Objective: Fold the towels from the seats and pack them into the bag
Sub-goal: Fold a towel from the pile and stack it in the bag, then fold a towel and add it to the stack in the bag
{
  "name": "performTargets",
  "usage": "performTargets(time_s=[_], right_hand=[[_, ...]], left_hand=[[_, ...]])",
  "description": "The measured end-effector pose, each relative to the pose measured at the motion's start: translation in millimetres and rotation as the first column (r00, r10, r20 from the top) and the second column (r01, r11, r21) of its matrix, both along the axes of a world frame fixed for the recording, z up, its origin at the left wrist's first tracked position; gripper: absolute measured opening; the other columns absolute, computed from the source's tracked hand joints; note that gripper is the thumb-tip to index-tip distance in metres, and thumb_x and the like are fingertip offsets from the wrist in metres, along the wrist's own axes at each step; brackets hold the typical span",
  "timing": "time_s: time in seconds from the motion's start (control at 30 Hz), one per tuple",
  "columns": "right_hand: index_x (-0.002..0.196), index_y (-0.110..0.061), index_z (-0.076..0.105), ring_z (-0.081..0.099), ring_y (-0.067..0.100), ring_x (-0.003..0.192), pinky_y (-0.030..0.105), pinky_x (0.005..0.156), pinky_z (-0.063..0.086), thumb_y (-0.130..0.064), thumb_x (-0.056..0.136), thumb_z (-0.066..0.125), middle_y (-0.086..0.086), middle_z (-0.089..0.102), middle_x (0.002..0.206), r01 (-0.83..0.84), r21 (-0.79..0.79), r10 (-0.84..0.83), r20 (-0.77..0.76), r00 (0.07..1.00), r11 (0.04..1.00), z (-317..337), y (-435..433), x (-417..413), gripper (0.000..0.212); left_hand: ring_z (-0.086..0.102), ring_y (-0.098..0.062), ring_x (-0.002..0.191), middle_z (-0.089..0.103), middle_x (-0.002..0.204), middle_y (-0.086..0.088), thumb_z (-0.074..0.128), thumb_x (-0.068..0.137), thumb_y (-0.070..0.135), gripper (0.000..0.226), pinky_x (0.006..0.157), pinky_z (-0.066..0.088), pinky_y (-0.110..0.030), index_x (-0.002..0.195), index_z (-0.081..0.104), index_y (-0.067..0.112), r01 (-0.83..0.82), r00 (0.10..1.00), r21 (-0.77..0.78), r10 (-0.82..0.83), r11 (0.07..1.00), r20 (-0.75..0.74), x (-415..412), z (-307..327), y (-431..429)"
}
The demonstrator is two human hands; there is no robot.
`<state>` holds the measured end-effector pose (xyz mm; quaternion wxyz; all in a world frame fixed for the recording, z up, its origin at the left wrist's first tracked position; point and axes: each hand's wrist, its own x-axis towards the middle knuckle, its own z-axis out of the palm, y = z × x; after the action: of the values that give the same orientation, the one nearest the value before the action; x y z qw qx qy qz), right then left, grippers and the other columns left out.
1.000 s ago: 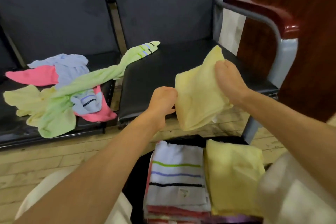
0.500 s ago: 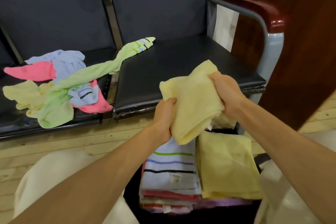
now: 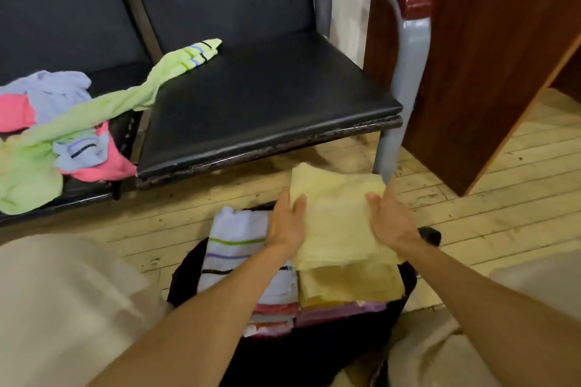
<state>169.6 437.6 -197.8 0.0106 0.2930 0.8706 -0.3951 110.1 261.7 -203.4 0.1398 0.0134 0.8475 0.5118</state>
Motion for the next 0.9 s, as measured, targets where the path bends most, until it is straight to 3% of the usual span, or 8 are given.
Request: performTargets(time_s=[0.1, 0.23, 0.33, 0.47, 0.6, 0.7, 0.77, 0.9], right_hand=[[0.135, -0.007, 0.029, 0.052, 0.025, 0.069, 0.033, 0.052, 0.037, -0.04, 0.105, 0.023, 0.013, 0.055, 0.096, -0.019, -0.004, 0.019, 0.09, 0.996, 1.0, -27.5, 8.5, 10.7, 0.044], [0.131, -0.005, 0.033, 0.058, 0.036, 0.096, 0.043, 0.076, 0.049, -0.037, 0.105, 0.026, 0.018, 0.057, 0.109, -0.028, 0.02, 0.024, 0.192, 0.981, 0.999, -55.4, 8.4, 15.5, 0.042], [0.131, -0.006, 0.031, 0.057, 0.039, 0.104, 0.047, 0.086, 0.049, -0.039, 0.104, 0.026, 0.021, 0.056, 0.119, -0.027, 0.013, 0.024, 0.229, 0.973, 1.0, -66.1, 5.2, 13.0, 0.042], [0.112, -0.01, 0.031, 0.056, 0.037, 0.104, 0.044, 0.083, 0.046, -0.039, 0.104, 0.028, 0.02, 0.056, 0.118, -0.031, -0.011, 0.033, 0.254, 0.967, 0.999, -71.8, 2.2, 7.0, 0.03], [0.117, -0.007, 0.035, 0.056, 0.035, 0.101, 0.042, 0.081, 0.049, -0.039, 0.103, 0.034, 0.018, 0.056, 0.115, -0.039, 0.016, 0.033, 0.292, 0.956, 0.999, -66.8, 4.4, 5.8, 0.035], [0.129, -0.004, 0.033, 0.054, 0.029, 0.092, 0.035, 0.068, 0.044, -0.032, 0.101, 0.042, 0.017, 0.055, 0.116, -0.041, 0.018, 0.034, 0.31, 0.95, 0.999, -54.2, 8.3, 10.2, 0.04], [0.135, -0.003, 0.03, 0.054, 0.03, 0.098, 0.037, 0.07, 0.046, -0.027, 0.098, 0.047, 0.018, 0.051, 0.126, -0.032, 0.033, 0.021, 0.308, 0.951, 0.999, -41.1, 10.4, 14.5, 0.047], [0.138, -0.005, 0.031, 0.05, 0.034, 0.115, 0.043, 0.087, 0.049, -0.014, 0.093, 0.049, 0.016, 0.042, 0.135, -0.079, 0.183, 0.033, 0.241, 0.97, 0.98, -3.4, 2.2, 13.1, 0.049]], left_hand=[[0.041, -0.031, 0.132, 0.041, 0.147, -0.007, 0.037, 0.101, 0.041, 0.055, 0.108, 0.037, -0.045, 0.149, 0.028, 0.015, 0.018, 0.99, -0.016, -0.015, 1.0, 0.142, 6.2, -26.5, 7.7], [0.047, -0.03, 0.127, 0.046, 0.144, -0.009, 0.039, 0.101, 0.038, 0.054, 0.105, 0.04, -0.044, 0.148, 0.03, 0.013, 0.06, 0.973, -0.041, -0.049, 0.997, 0.226, 11.2, -57.0, 7.7], [0.051, -0.032, 0.121, 0.051, 0.138, -0.009, 0.036, 0.103, 0.035, 0.051, 0.1, 0.043, -0.038, 0.147, 0.03, 0.011, 0.1, 0.98, -0.148, -0.072, 0.984, 0.187, 10.5, -61.0, 5.5], [0.057, -0.035, 0.102, 0.058, 0.118, -0.018, 0.028, 0.104, 0.032, 0.04, 0.076, 0.042, -0.035, 0.133, 0.035, 0.006, 0.177, 0.984, -0.322, -0.154, 0.93, 0.094, 11.1, -58.6, 2.0], [0.054, -0.033, 0.107, 0.054, 0.124, -0.019, 0.028, 0.105, 0.031, 0.039, 0.079, 0.04, -0.033, 0.134, 0.031, 0.006, 0.196, 0.979, -0.369, -0.161, 0.908, 0.124, 16.7, -51.4, 6.7], [0.048, -0.034, 0.121, 0.044, 0.139, -0.018, 0.03, 0.104, 0.029, 0.052, 0.088, 0.041, -0.033, 0.148, 0.013, 0.007, 0.262, 0.956, -0.403, -0.18, 0.877, 0.231, 16.6, -34.6, 7.9], [0.049, -0.033, 0.121, 0.043, 0.14, -0.018, 0.036, 0.102, 0.024, 0.058, 0.091, 0.044, -0.033, 0.15, 0.008, 0.007, 0.315, 0.936, -0.4, -0.21, 0.861, 0.284, 14.2, -22.5, 1.0], [0.062, -0.028, 0.096, 0.058, 0.115, -0.017, 0.05, 0.093, 0.016, 0.046, 0.085, 0.054, -0.036, 0.134, 0.029, 0.012, 0.322, 0.913, -0.227, -0.239, 0.919, 0.33, 7.1, 9.4, -24.0]])
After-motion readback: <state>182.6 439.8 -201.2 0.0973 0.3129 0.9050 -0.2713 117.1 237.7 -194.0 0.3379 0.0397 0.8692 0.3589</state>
